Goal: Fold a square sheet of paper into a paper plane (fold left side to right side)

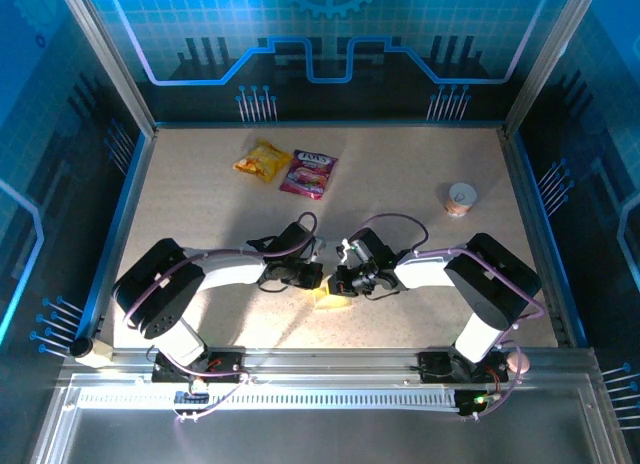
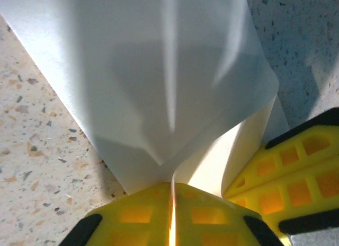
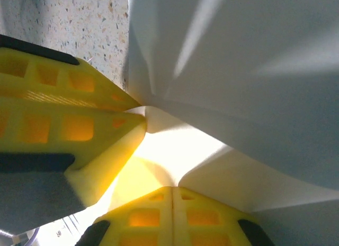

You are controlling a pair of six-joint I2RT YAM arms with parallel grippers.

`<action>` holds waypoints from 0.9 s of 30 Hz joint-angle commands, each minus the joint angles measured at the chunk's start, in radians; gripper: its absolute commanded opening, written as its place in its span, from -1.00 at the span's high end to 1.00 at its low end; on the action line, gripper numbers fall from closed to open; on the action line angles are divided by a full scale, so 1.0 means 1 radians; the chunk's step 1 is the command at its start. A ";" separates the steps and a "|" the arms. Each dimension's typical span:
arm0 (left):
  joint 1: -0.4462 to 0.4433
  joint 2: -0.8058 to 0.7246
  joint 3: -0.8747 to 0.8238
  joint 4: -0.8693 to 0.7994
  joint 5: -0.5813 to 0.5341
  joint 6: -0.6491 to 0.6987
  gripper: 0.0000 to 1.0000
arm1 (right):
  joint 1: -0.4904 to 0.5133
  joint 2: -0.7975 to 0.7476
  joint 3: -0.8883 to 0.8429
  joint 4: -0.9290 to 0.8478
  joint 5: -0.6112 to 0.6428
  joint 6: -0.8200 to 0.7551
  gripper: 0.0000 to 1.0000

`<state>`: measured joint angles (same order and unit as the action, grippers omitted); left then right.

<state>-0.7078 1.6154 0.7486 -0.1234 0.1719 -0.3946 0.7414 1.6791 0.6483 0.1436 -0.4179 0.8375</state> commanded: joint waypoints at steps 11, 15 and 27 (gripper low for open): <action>0.034 -0.317 -0.036 -0.110 0.020 -0.081 0.71 | 0.026 0.028 -0.041 -0.056 0.031 0.017 1.00; 0.024 -0.364 -0.150 0.016 0.125 -0.227 0.80 | 0.027 0.025 -0.035 -0.073 0.033 0.012 1.00; -0.039 -0.255 -0.211 0.190 0.245 -0.430 0.90 | 0.027 0.029 -0.029 -0.105 0.036 0.019 1.00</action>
<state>-0.7338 1.3212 0.5396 0.0132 0.3653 -0.7696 0.7414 1.6798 0.6369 0.1627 -0.4187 0.8467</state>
